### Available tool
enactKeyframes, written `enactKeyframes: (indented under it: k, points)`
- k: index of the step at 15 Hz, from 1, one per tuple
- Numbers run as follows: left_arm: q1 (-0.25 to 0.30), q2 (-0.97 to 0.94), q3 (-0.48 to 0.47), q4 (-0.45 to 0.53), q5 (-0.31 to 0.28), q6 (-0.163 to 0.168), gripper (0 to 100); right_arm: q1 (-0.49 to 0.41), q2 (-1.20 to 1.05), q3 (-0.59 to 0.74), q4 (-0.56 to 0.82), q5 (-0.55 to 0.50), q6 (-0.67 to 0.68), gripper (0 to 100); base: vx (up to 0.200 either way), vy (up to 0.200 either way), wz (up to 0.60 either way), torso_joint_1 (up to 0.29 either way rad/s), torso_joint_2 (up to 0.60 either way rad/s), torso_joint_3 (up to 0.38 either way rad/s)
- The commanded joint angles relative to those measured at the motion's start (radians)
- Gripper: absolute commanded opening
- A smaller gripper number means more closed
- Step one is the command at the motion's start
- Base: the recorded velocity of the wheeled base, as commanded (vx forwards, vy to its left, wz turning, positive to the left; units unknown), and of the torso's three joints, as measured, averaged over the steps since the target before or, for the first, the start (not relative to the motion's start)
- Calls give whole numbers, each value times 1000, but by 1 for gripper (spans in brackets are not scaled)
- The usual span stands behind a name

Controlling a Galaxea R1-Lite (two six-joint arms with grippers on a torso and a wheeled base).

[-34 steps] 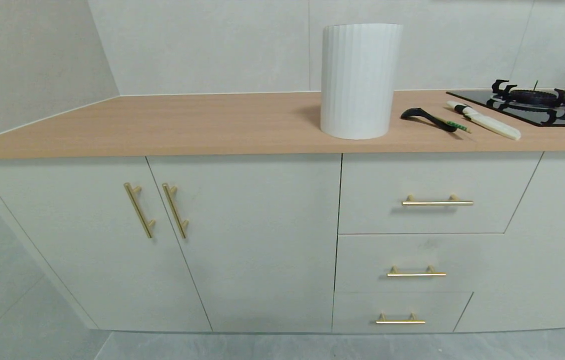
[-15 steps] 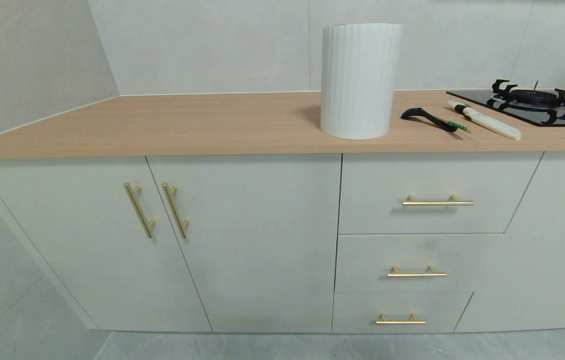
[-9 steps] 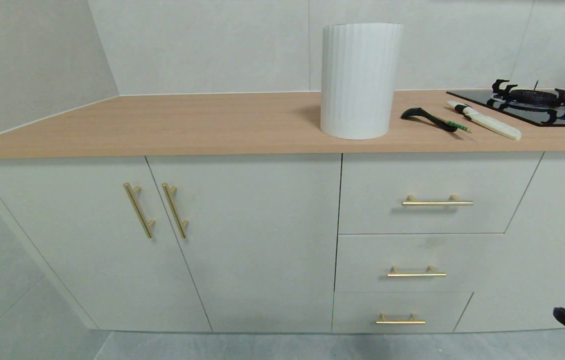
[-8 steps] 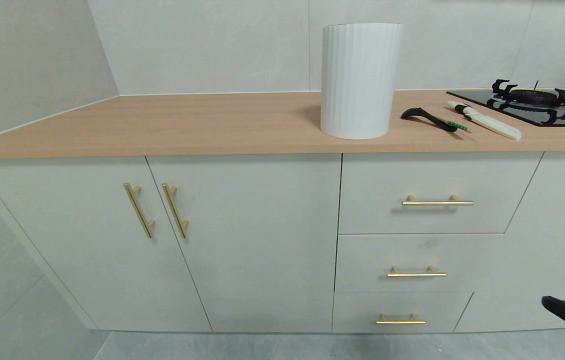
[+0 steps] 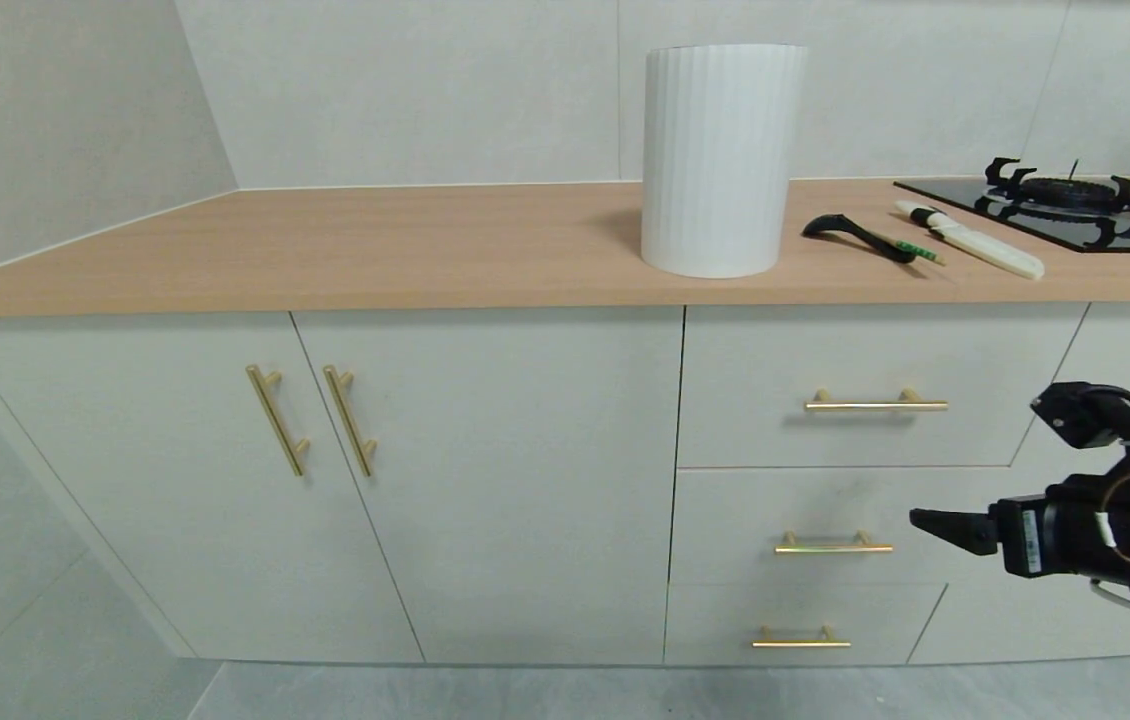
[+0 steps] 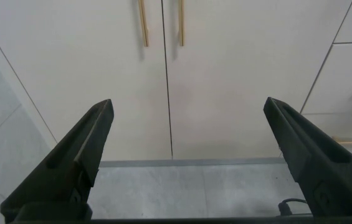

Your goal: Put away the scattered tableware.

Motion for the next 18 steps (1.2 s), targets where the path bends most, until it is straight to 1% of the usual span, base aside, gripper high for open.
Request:
enactKeyframes:
  k: [1, 2, 4, 6, 8, 11, 13, 16, 17, 18]
  points:
    - [0, 0, 0, 0, 0, 0, 100, 4, 191, -63, -35, -10, -3, 100, 0, 0, 0, 0, 0, 0]
    - [0, 0, 0, -1, 0, 0, 100, 4, 252, -103, -39, -13, -3, 100, 0, 0, 0, 0, 0, 0]
    - [0, 0, 0, 0, 0, 0, 100, 10, 323, -121, -52, -19, -5, 100, 0, 0, 0, 0, 0, 0]
    - [0, 0, 0, 0, 0, 0, 100, 23, 358, -118, -60, -30, -3, 100, 0, 0, 0, 0, 0, 0]
    - [0, 0, 0, 0, 0, 0, 100, 29, 410, -103, -89, -73, 0, 100, 0, 0, 0, 0, 0, 0]
    - [0, 0, 0, 0, 0, 0, 100, 32, 518, -92, -232, -88, 12, 100, 0, 0, 0, 0, 0, 0]
    - [0, 0, 0, 0, 0, 0, 100, 32, 568, -88, -295, -105, 14, 100, 0, 0, 0, 0, 0, 0]
    - [0, 0, 0, 0, 0, 0, 100, 32, 697, -80, -503, -195, 21, 100, 0, 0, 0, 0, 0, 0]
    - [0, 0, 0, 0, 0, 0, 100, 32, 722, -78, -546, -206, 23, 100, 0, 0, 0, 0, 0, 0]
    - [0, 0, 0, 0, 0, 0, 100, 32, 728, -80, -560, -209, 23, 100, 0, 0, 0, 0, 0, 0]
